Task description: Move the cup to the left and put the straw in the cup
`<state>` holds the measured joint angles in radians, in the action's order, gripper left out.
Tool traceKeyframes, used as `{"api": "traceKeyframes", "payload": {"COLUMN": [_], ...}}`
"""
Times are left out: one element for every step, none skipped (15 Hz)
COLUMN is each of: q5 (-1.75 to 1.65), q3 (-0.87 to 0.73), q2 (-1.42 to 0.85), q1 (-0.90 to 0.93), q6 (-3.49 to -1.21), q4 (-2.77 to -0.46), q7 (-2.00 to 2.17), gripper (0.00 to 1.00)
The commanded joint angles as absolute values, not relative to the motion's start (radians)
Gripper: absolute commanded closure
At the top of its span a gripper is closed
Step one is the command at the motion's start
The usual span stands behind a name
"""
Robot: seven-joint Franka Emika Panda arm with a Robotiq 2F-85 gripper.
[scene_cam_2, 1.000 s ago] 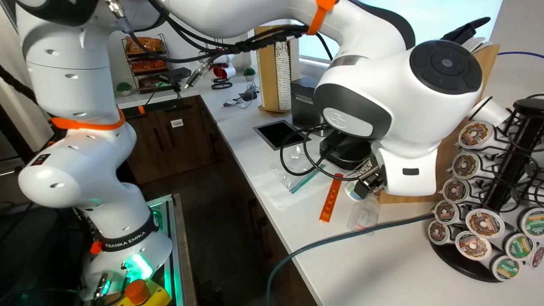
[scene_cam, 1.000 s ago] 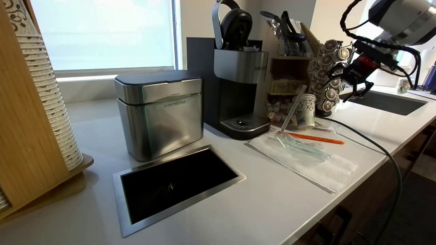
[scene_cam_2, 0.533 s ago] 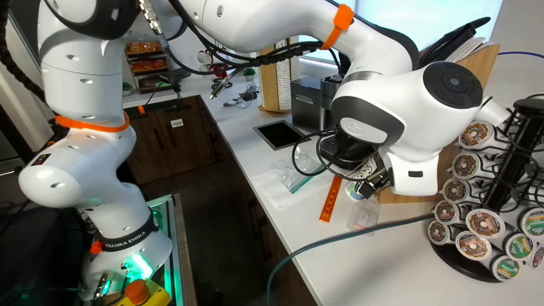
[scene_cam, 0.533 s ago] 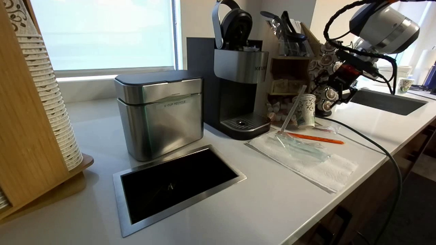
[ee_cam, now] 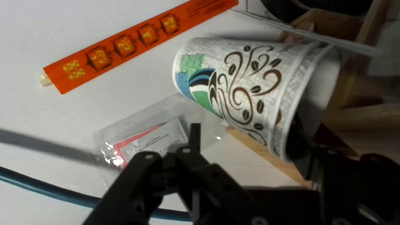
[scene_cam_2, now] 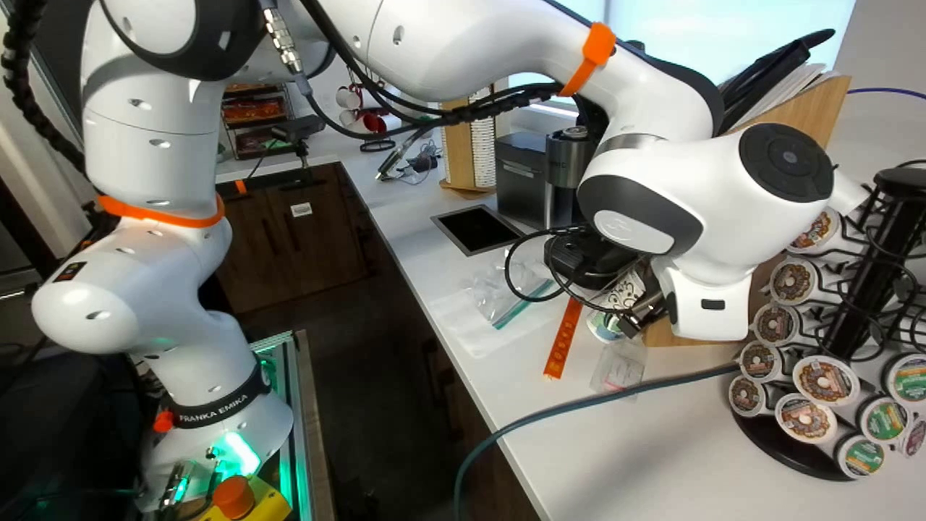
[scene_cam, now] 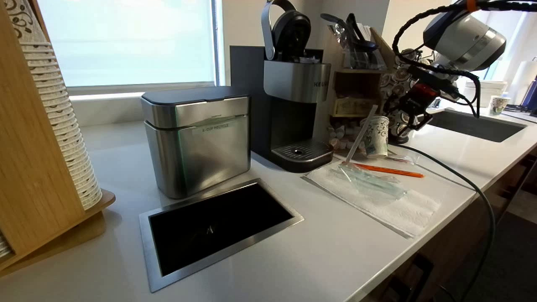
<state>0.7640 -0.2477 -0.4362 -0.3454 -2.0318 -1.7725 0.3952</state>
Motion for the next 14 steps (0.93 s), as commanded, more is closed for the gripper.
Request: {"api": "traceKeyframes", "payload": {"q5": [0.759, 0.756, 0.751, 0.747, 0.745, 0.744, 0.746, 0.747, 0.749, 0.747, 0.738, 0.713, 0.679, 0.631], "q3": [-0.245, -0.246, -0.248, -0.25, -0.253, -0.256, -0.258, -0.262, -0.264, -0.267, -0.269, -0.272, -0.276, -0.281], "q2": [-0.462, -0.462, -0.459, -0.453, -0.447, -0.443, -0.442, -0.439, -0.436, -0.428, -0.416, -0.386, -0.361, -0.329], "q1": [-0.358, -0.359, -0.36, -0.361, -0.362, -0.365, -0.366, -0.368, -0.368, -0.366, -0.362, -0.35, -0.337, -0.322], "q6": [-1.943, -1.919, -1.898, -1.878, -1.858, -1.839, -1.825, -1.814, -1.806, -1.805, -1.8, -1.804, -1.816, -1.827], "q4": [-1.728, -1.724, -1.719, -1.718, -1.718, -1.715, -1.711, -1.711, -1.713, -1.722, -1.732, -1.761, -1.787, -1.819], "q7": [0.407, 0.406, 0.406, 0.406, 0.405, 0.407, 0.408, 0.409, 0.407, 0.401, 0.393, 0.382, 0.38, 0.377], "gripper": [0.58, 0.67, 0.73, 0.81, 0.89, 0.96, 1.0, 1.0, 1.0, 0.98, 0.99, 0.99, 0.99, 0.99]}}
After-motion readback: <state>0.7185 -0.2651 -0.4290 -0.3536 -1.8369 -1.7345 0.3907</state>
